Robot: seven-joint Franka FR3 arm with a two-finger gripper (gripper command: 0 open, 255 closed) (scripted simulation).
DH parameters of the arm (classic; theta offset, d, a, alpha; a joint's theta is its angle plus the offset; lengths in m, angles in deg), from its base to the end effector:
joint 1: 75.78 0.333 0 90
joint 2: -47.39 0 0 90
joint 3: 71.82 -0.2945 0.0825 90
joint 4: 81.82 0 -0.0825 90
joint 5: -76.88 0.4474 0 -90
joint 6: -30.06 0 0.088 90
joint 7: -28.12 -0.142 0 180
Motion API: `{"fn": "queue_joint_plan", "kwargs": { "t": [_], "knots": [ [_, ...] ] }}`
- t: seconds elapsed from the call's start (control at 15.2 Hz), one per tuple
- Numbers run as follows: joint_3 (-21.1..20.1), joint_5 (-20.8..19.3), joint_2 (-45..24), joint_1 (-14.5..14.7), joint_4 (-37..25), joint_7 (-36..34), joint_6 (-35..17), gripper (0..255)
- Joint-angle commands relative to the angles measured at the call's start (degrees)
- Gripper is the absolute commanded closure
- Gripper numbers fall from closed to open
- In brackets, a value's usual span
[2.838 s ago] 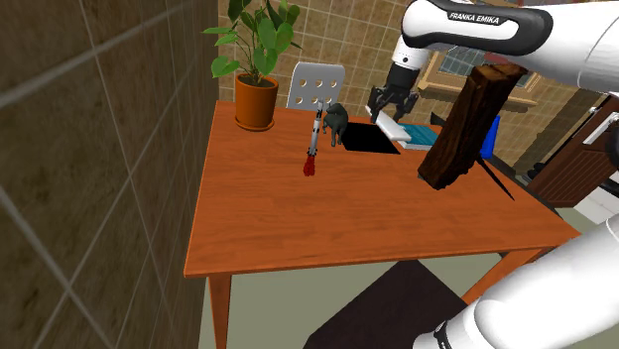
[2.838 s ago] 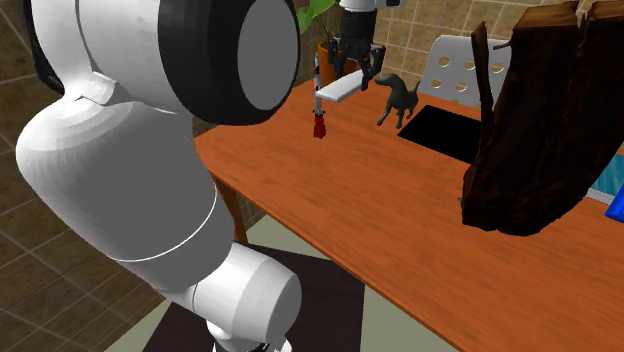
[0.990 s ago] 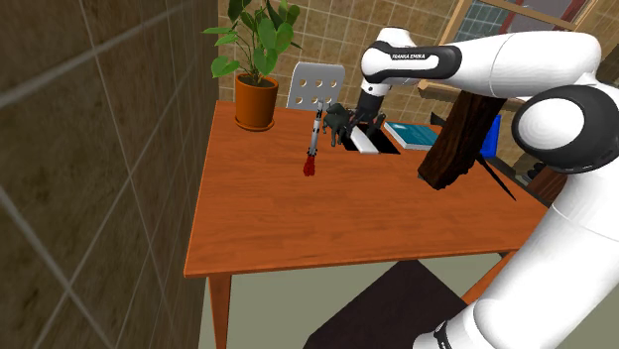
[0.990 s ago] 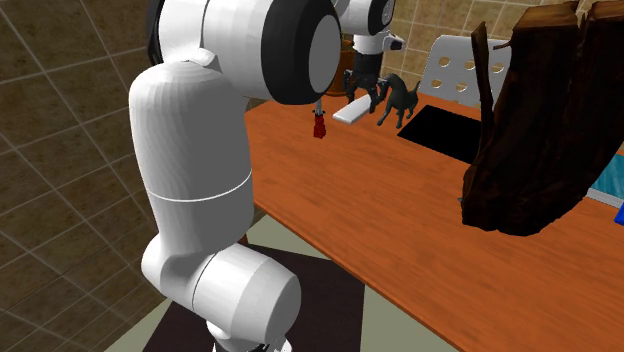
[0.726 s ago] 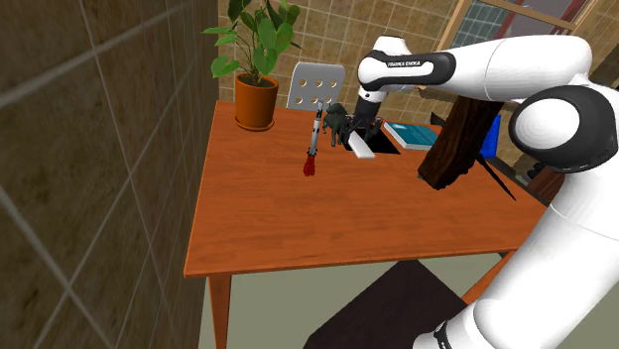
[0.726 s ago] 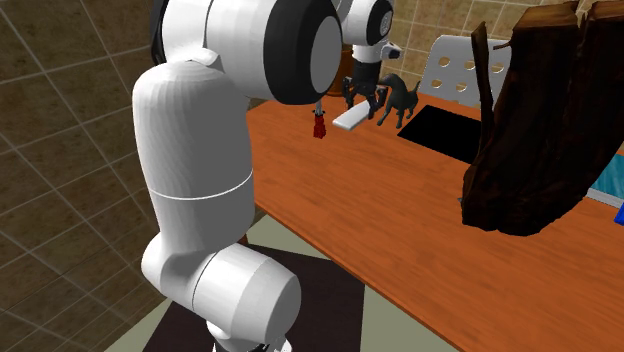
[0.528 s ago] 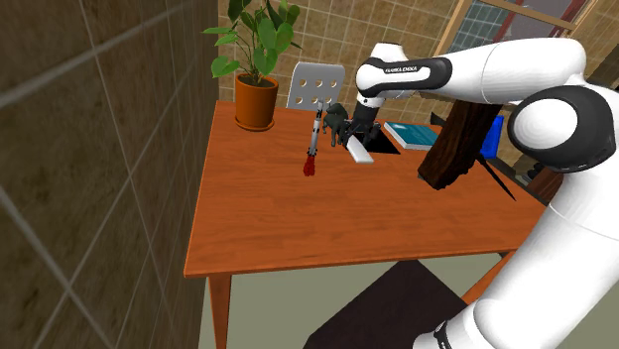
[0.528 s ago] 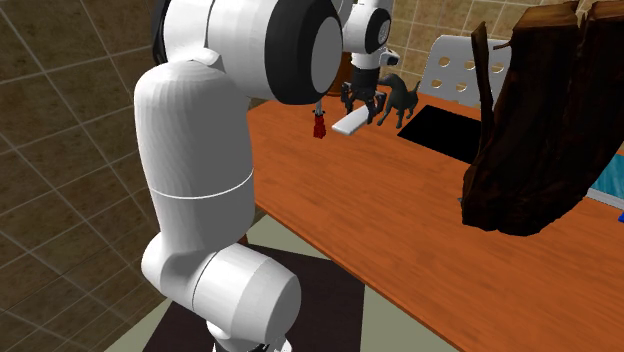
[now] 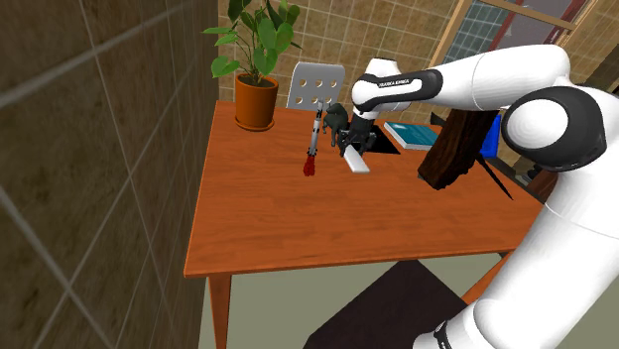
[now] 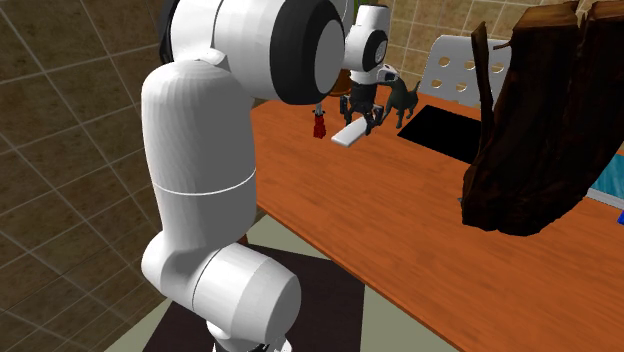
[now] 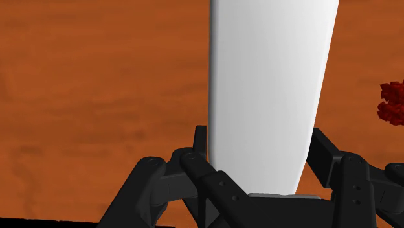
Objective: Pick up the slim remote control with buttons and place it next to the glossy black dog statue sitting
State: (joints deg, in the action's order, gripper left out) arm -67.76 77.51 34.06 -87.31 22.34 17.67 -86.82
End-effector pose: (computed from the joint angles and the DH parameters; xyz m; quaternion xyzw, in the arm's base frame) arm 0.6456 -0.1779 0.3247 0.9739 -0.2268 -0.0052 0.0030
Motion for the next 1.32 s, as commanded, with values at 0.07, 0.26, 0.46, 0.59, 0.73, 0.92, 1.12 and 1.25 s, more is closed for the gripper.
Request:
{"fn": "queue_joint_plan", "kwargs": {
  "t": [0.07,0.26,0.46,0.59,0.73,0.92,1.12,1.25],
  "knots": [
    [0.0,0.1,-1.0,0.0,1.1,0.0,-2.1,255],
    [-0.1,0.2,-1.9,0.0,2.2,0.0,-4.2,255],
    [-0.1,0.3,-2.9,0.0,3.3,0.1,-6.2,255],
    [-0.1,0.3,-3.6,0.0,3.9,0.1,-7.6,255],
    [-0.1,0.4,-4.4,-0.1,4.5,0.2,-8.9,255],
    [-0.1,0.4,-4.4,-0.1,4.5,0.2,-8.9,255],
    [-0.1,0.4,-4.4,-0.1,4.5,0.2,-8.9,255],
    [-0.1,0.4,-4.4,-0.1,4.5,0.2,-8.9,255]
  ]
}}
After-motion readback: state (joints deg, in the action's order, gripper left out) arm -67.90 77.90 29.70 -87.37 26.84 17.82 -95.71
